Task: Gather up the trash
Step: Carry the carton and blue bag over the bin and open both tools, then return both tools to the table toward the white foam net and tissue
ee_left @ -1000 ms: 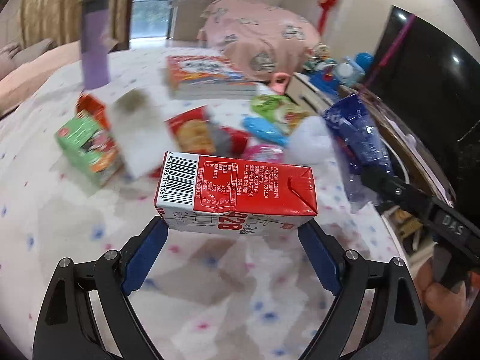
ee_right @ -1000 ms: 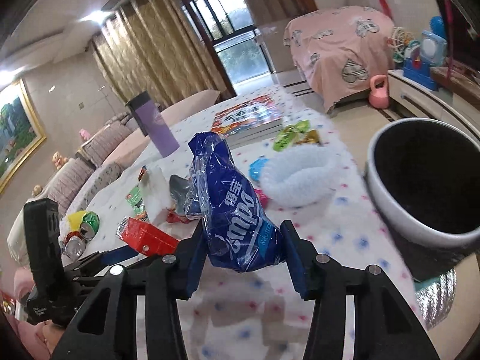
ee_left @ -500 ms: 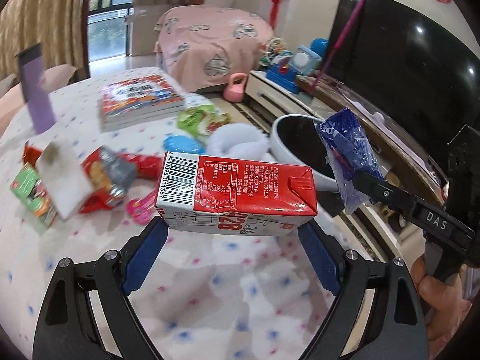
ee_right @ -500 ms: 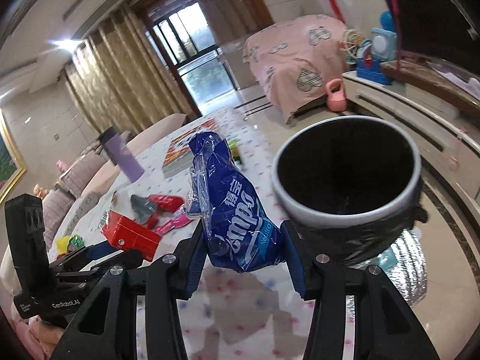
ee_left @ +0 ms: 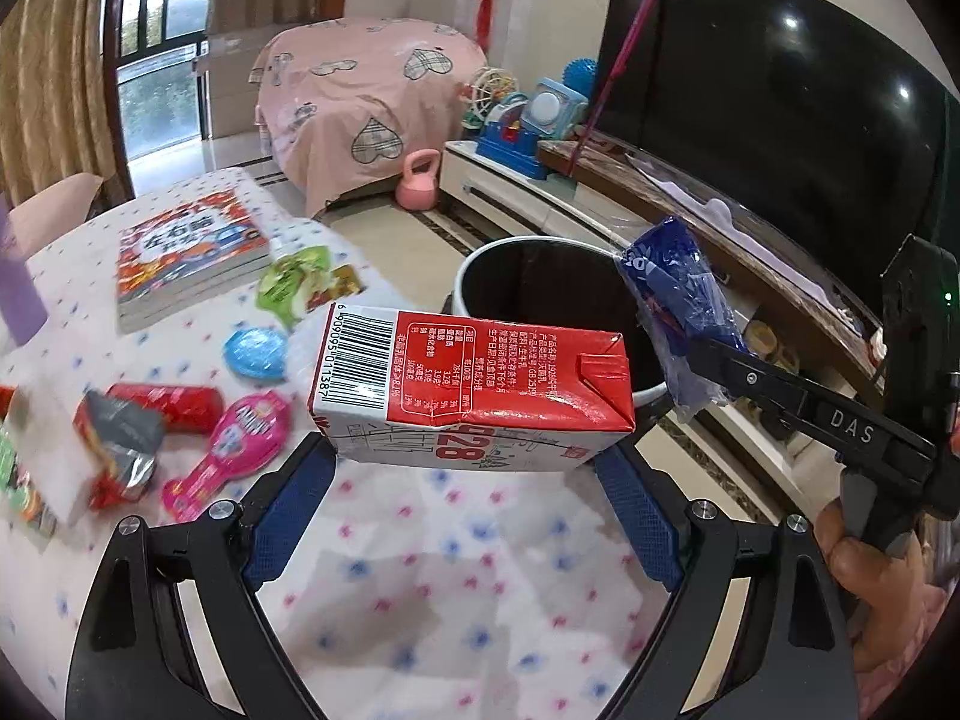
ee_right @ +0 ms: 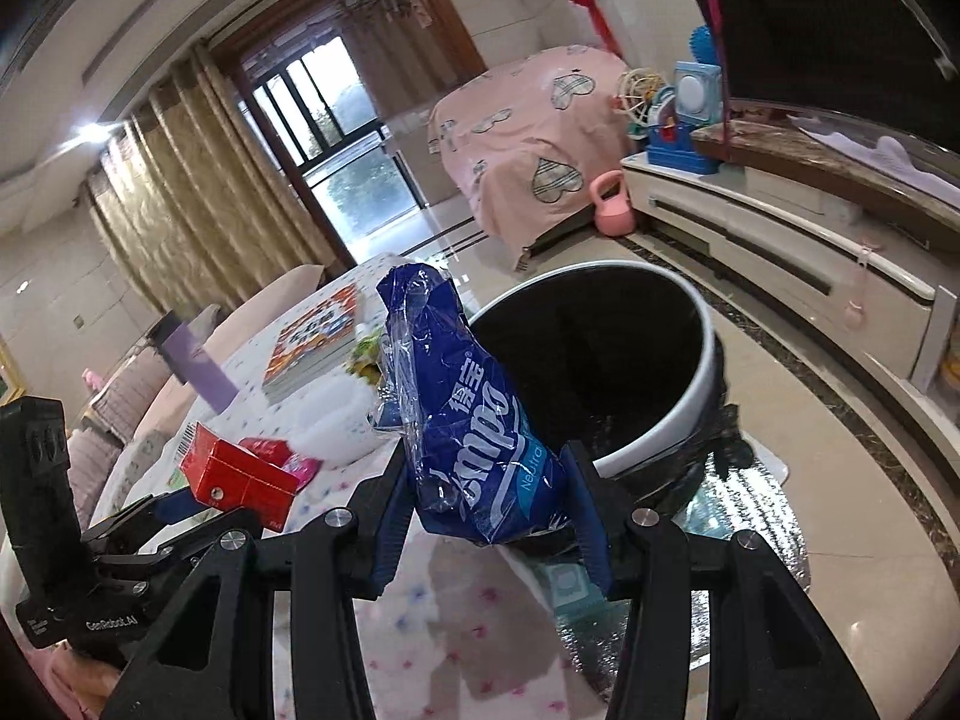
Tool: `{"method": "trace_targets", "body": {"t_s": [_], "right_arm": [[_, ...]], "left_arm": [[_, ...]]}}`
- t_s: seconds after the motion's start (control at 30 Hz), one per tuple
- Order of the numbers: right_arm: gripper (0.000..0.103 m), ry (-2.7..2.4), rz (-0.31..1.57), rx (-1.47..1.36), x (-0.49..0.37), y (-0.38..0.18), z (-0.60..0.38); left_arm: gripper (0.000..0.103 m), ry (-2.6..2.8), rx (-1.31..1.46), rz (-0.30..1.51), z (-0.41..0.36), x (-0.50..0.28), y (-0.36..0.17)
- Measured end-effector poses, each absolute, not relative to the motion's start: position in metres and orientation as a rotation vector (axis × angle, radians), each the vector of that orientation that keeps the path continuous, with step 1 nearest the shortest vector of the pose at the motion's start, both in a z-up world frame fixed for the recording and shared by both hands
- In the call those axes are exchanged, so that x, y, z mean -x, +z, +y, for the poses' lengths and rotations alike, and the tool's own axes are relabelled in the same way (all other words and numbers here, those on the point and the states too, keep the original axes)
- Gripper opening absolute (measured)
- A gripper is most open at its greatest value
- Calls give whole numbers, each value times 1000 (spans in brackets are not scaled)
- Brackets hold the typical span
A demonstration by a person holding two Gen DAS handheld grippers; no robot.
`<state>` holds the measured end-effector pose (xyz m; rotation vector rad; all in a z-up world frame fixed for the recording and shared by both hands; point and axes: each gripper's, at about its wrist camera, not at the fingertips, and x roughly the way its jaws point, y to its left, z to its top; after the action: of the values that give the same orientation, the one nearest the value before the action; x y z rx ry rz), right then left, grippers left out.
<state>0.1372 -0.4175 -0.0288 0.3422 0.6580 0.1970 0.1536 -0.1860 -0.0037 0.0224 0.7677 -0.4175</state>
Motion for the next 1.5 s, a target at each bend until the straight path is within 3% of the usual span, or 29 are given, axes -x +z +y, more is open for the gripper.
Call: {"method": "trace_targets", "body": {"t_s": [0.93, 1.13, 1.27, 1.5], "right_arm": [[50, 142, 746, -365, -213, -40, -467], [56, 144, 764, -380, -223, -44, -475], [68, 152, 764, -403, -223, -44, -479], [68, 144, 744, -403, -215, -37, -476]], "left_arm": [[91, -466, -123, 850, -277, -239, -24], [91, -489, -125, 895, -283, -243, -32], [91, -489, -127, 898, -283, -240, -31], [91, -476, -75, 872, -265, -225, -22]]}}
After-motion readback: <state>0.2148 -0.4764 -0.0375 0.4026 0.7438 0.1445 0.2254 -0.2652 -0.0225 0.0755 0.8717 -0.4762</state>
